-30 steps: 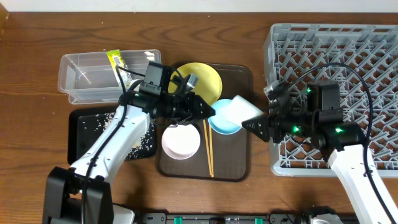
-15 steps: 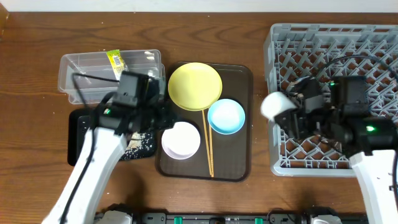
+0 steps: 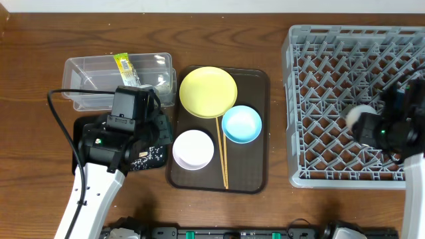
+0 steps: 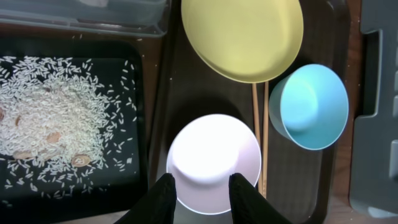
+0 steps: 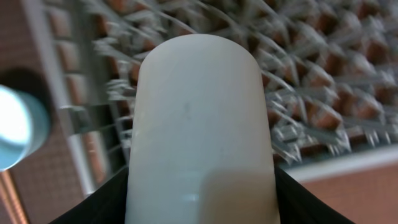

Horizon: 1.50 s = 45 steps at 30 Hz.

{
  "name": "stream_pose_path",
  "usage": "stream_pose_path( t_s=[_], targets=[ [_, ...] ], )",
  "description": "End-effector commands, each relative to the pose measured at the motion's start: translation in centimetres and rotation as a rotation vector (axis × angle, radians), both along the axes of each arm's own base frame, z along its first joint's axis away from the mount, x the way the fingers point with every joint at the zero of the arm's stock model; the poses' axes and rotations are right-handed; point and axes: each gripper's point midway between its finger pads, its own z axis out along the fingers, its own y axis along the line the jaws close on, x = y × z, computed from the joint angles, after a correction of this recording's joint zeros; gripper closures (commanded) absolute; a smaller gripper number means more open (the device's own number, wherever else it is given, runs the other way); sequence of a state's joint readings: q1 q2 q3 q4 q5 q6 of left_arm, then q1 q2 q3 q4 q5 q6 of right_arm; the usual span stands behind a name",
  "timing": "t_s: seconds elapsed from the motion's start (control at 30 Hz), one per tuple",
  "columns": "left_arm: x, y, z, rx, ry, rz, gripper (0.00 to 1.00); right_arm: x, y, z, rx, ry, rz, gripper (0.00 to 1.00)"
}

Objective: Sort waste into correct bins and load items into the dishwasher rack
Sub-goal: 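Place the white cup into the dishwasher rack with the right gripper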

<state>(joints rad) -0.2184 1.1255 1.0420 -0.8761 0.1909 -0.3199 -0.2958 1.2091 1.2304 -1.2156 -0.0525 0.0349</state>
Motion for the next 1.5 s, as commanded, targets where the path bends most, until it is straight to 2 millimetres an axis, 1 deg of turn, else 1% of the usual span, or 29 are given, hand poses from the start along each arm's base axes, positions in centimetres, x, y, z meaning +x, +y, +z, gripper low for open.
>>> stream_pose_path(
  t_s=[0.0,0.17,0.3,0.37,0.4,0.47,0.5,0.57,0.67,0.7,0.83,0.9,0.97,1.03,1.1,1.13,1.17,1.2,1.27,1.37,1.47],
  targets=[
    [0.1,0.5,0.2,0.026,-0.01,0.006,0.68,-0.3,-2.9,-1.0,-0.008,0.061,-0.125,0.99],
    [0.0,0.6,0.2,0.026,-0.006,0.006,0.68,-0.6,-5.0,-3.0,0.021,0.136,-0.2,0.99],
    [0.0,0.6,0.2,0.027,-0.005,0.006,0.68,-0.8,-6.0,-4.8,0.049,0.201,-0.234,0.97],
    [0.0,0.6,0.2,0.027,-0.005,0.006,0.68,-0.7,-6.3,-5.7,0.062,0.229,-0.242,0.94],
    [0.0,0.6,0.2,0.027,-0.005,0.006,0.68,-0.7,-6.3,-6.1,0.068,0.244,-0.242,0.9],
    [0.0,0.6,0.2,0.027,-0.005,0.006,0.68,-0.6,-6.4,-7.0,0.08,0.275,-0.241,0.74],
    [0.0,0.6,0.2,0.027,-0.005,0.006,0.68,-0.6,-6.4,-7.4,0.087,0.29,-0.24,0.59],
    [0.0,0.6,0.2,0.027,-0.003,0.006,0.67,-0.5,-6.2,-8.0,0.103,0.306,-0.238,0.36],
    [-0.1,0.6,0.1,0.028,0.003,0.006,0.59,0.0,-5.6,-8.3,0.147,0.3,-0.228,0.04],
    [-0.1,0.6,0.1,0.029,0.003,0.006,0.59,0.2,-5.4,-8.3,0.162,0.288,-0.224,0.01],
    [-0.5,0.7,-0.1,0.032,0.019,0.006,0.54,1.0,-4.5,-8.0,0.219,0.253,-0.209,0.01],
    [-0.8,0.8,-0.3,0.039,0.035,0.007,0.51,1.2,-4.3,-7.5,0.228,0.232,-0.204,0.01],
    [-1.2,1.1,-0.6,0.052,0.051,0.012,0.5,1.6,-4.1,-6.6,0.233,0.198,-0.197,0.01],
    [-1.5,1.7,-0.9,0.084,0.069,0.026,0.49,2.3,-3.6,-4.9,0.252,0.133,-0.181,0.01],
    [-2.0,2.3,-1.3,0.118,0.096,0.038,0.48,3.3,-2.6,-2.7,0.289,0.043,-0.137,0.02],
    [-2.3,2.6,-1.6,0.134,0.114,0.043,0.47,4.1,-1.6,-1.2,0.314,-0.025,-0.083,0.03],
    [-2.5,2.9,-1.8,0.147,0.129,0.048,0.46,4.6,-0.7,-0.1,0.333,-0.072,-0.038,0.04],
    [-2.8,3.1,-2.1,0.162,0.148,0.054,0.45,5.4,0.8,1.5,0.359,-0.146,0.039,0.05],
    [-3.2,3.3,-2.5,0.174,0.178,0.055,0.44,6.0,3.2,3.6,0.375,-0.238,0.162,0.06],
    [-3.6,3.4,-3.2,0.183,0.226,0.059,0.44,6.5,6.7,5.5,0.351,-0.305,0.302,0.06],
    [-3.8,3.4,-3.9,0.185,0.267,0.075,0.44,6.9,10.8,6.0,0.333,-0.324,0.451,0.06]
  ],
)
